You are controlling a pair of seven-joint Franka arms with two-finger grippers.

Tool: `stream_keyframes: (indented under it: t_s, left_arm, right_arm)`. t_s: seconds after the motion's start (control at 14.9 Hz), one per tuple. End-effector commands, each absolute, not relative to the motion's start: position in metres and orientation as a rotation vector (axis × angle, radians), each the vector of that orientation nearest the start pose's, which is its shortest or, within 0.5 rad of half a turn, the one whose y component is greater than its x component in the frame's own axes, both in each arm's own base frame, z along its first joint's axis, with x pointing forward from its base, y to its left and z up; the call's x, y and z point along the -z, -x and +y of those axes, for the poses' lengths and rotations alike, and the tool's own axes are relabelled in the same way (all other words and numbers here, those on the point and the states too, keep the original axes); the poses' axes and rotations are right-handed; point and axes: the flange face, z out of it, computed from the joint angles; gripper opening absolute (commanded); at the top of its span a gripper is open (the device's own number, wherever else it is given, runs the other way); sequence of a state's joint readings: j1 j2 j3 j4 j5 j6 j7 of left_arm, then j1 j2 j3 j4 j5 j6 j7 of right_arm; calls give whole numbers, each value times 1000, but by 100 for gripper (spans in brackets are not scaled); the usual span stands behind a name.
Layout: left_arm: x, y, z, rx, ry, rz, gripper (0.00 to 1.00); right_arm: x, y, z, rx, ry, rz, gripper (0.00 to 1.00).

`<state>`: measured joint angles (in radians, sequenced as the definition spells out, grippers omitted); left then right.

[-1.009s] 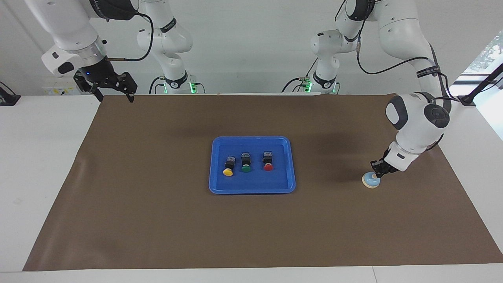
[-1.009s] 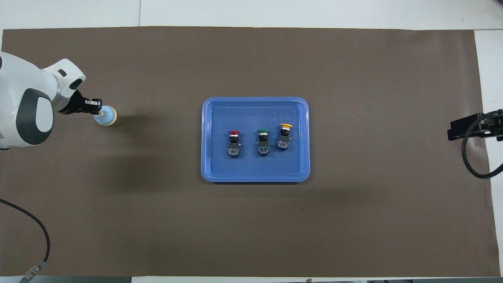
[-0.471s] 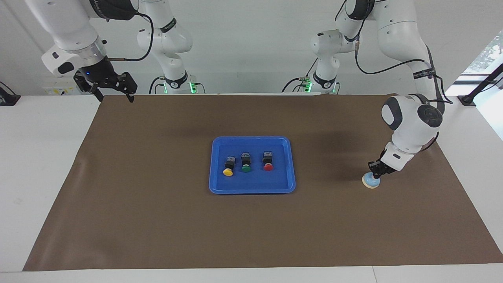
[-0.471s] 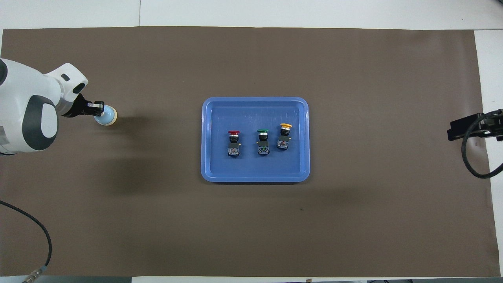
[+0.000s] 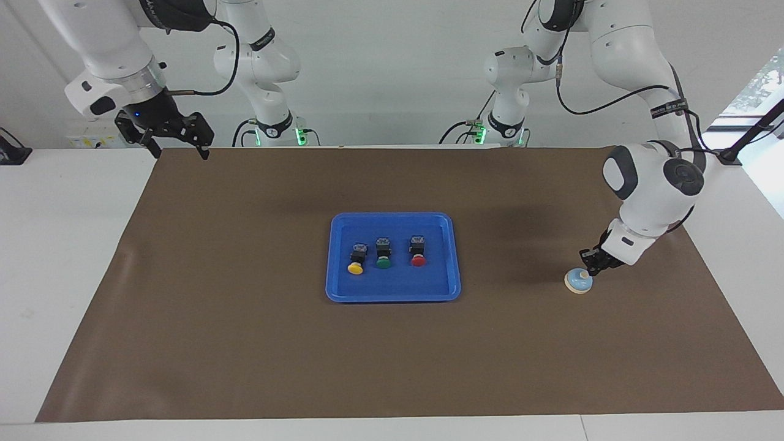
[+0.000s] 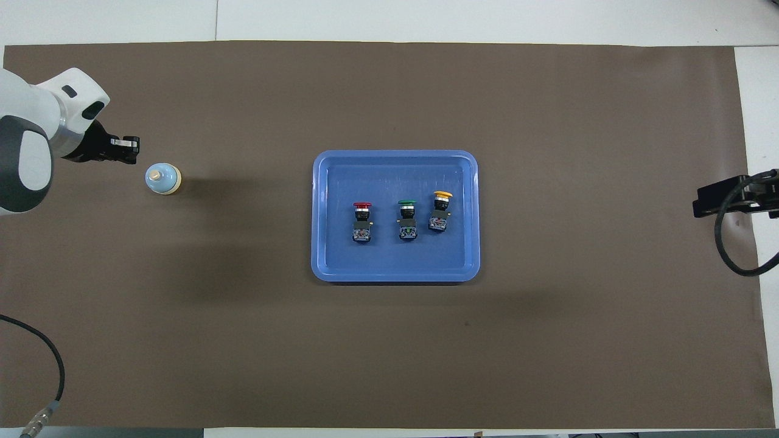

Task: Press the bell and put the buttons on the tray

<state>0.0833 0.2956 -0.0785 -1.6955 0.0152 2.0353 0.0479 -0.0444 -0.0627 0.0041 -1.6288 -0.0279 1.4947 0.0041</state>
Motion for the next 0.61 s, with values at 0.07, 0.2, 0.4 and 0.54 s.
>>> stream_keyframes:
  t_s: [0.07, 0.2, 0.4, 0.54]
  left_arm:
    - [-504, -617, 3, 105, 3114, 60, 100]
    - [-541, -597, 6, 126, 3108, 47, 100]
    - [-574, -574, 8, 116, 3103, 37, 100]
    - [-586, -562, -1, 100, 3103, 46, 100]
  right_arm:
    - [-628, -525, -27, -126, 3173, 52, 100]
    - [-628, -525, -27, -126, 3173, 52, 100]
    - [-628, -525, -27, -126, 3173, 52, 100]
    - [-628, -525, -27, -123, 3173, 52, 100]
